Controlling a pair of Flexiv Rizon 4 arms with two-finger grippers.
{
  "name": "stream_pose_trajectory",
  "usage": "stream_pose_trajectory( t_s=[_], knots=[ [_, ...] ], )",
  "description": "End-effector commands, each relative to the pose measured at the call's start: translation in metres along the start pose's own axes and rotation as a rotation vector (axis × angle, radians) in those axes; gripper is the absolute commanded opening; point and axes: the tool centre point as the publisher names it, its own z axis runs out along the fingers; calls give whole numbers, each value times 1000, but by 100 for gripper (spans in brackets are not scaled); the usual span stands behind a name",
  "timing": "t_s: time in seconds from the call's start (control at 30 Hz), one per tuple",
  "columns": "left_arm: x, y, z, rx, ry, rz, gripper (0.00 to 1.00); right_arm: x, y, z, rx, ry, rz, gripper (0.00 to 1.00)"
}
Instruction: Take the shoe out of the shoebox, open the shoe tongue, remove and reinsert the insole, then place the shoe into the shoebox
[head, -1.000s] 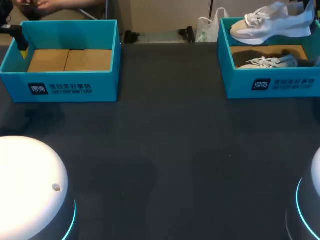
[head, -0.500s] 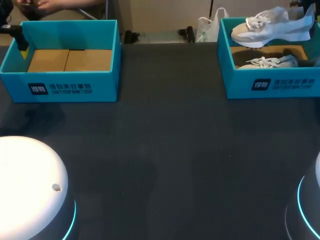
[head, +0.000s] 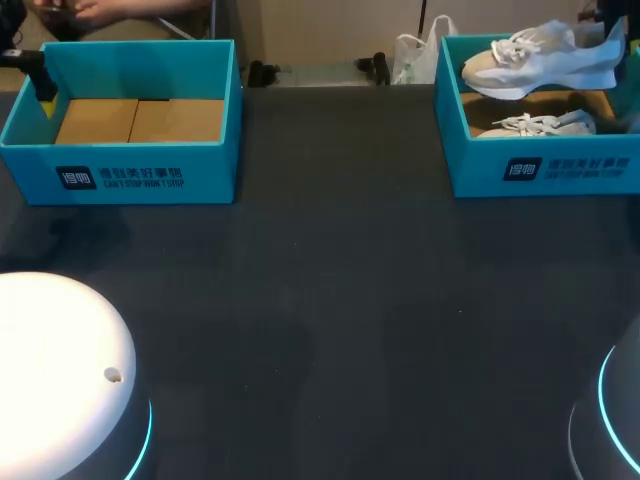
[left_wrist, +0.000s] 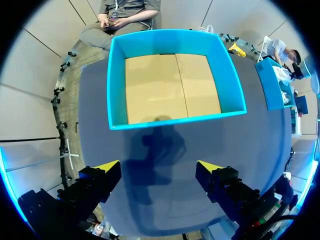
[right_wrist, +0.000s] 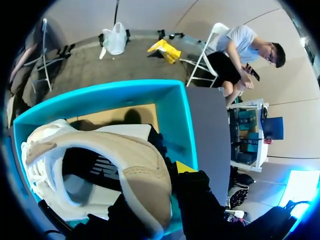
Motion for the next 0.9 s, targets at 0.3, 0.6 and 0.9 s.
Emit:
stream_pose_trajectory(
  t_s=[0.3, 0.6, 0.9],
  knots=[
    [0, 1, 0, 1, -2, 0, 100, 4, 9, 17, -3, 19, -20, 0],
    [0, 1, 0, 1, -2, 0, 100, 11, 0, 30, -13, 35, -36, 0],
    [0, 1, 0, 1, -2, 0, 100, 23, -1, 40, -34, 41, -44, 0]
  ],
)
